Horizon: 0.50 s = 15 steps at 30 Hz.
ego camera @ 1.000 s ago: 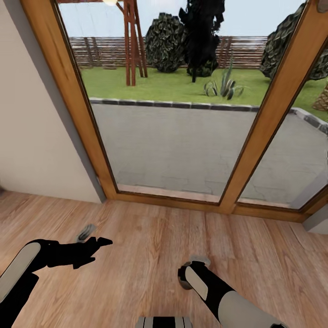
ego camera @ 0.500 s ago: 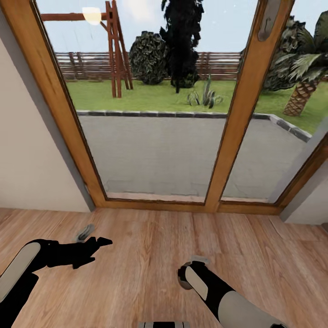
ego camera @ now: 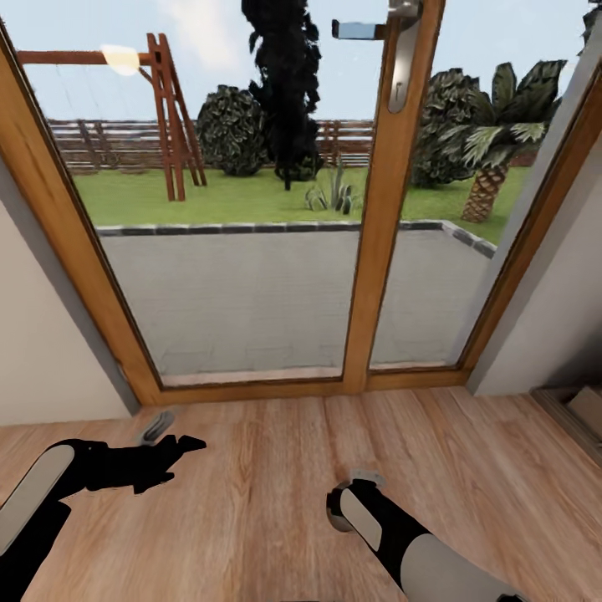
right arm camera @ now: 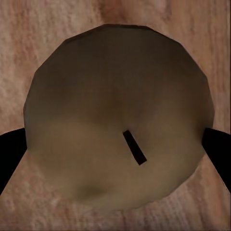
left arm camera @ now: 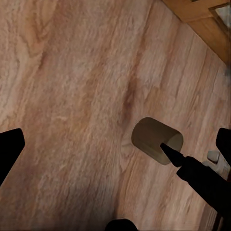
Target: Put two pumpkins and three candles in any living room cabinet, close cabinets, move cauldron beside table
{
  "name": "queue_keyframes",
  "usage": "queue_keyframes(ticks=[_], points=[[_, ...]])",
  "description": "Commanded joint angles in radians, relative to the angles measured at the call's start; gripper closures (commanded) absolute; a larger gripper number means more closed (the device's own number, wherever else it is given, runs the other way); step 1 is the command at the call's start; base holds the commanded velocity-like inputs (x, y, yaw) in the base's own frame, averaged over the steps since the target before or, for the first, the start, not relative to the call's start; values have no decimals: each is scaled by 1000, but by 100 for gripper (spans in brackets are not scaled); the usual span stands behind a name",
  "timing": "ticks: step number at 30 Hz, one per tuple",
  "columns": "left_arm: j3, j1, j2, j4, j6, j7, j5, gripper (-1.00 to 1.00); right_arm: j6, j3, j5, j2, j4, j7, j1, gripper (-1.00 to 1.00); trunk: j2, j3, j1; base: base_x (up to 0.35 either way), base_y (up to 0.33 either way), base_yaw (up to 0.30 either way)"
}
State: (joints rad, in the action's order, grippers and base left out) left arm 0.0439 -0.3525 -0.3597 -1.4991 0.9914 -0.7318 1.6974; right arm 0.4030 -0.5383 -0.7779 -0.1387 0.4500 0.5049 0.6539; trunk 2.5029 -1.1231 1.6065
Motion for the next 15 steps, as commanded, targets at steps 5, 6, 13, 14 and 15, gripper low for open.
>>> queue_keyframes(ticks=[5,6,13,14,15], points=[[2,0,-1,-1,0,-11,9,-100,18,-7,-7,2,1,10,1,100,-1,19,-2,0,0,-280],[2,0,-1,0,0,-12,8,-100,34,-7,-7,4,2,11,1,100,-1,23,-3,0,0,-280],[2,-1,10,2,0,-119,-54,-100,115,-5,-19,33,108,20,2,100,-3,53,-6,0,0,-280],[4,-1,11,2,0,-131,-65,-100,121,-5,-24,34,119,29,2,100,-3,57,-6,0,0,-280],[9,-1,12,3,0,-139,-75,-100,126,-5,-32,35,129,41,2,100,-10,61,-10,0,0,-280]])
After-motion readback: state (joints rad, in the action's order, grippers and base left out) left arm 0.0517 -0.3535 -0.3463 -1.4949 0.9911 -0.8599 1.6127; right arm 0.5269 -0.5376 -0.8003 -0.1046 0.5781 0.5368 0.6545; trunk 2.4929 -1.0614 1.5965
